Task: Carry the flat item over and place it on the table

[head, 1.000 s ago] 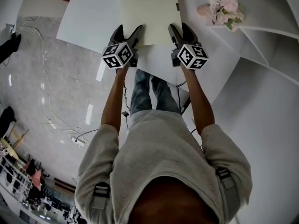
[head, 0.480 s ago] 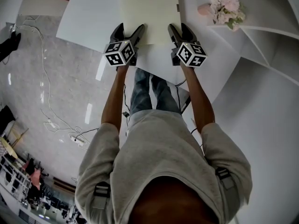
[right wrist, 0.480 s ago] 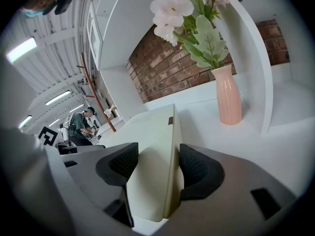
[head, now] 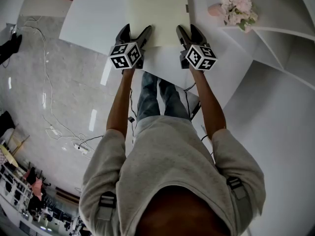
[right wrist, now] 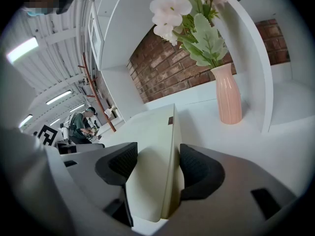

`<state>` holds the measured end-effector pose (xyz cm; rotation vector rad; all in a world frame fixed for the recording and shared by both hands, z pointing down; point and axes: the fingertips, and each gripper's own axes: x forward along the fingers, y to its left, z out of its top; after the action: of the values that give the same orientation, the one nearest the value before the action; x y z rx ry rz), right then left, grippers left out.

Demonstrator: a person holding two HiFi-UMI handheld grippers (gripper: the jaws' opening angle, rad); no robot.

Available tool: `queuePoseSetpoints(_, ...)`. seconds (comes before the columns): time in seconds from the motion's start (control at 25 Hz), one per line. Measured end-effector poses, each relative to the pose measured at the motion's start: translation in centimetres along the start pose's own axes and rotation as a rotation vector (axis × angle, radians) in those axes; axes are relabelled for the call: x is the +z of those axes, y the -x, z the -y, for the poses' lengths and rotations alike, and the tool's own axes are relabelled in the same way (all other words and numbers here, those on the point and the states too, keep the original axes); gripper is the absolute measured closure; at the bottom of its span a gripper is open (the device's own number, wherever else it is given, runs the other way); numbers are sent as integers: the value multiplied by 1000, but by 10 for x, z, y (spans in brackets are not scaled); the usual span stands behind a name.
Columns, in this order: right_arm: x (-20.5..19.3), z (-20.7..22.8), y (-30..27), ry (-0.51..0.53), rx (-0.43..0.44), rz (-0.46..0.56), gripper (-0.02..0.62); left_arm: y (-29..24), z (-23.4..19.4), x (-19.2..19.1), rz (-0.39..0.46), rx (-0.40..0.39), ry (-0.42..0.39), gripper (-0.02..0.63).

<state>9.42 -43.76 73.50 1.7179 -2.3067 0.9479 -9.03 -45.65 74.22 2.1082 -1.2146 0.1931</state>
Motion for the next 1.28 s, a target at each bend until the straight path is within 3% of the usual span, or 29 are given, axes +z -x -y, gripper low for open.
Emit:
queuePoseSetpoints(0.16,2,-2,2,-5,11,8,310,3,0,3,6,-7,3,201)
queuePoseSetpoints(0.44,20,-1,10,42,-5,35,354,15,11,30,73,4,-98,202)
queuePoseSetpoints(0.64,28,-9,24,158,-10,22,367,26,18,36,98,17,-119,204)
queuePoseSetpoints(0.92,40,-22,47,229,10,41,409,45,40,42,143,-1,-150,307)
queuePoseSetpoints(1.28,51,-40,75,266,70,71,535,71,74,49,192,-21,-191,495)
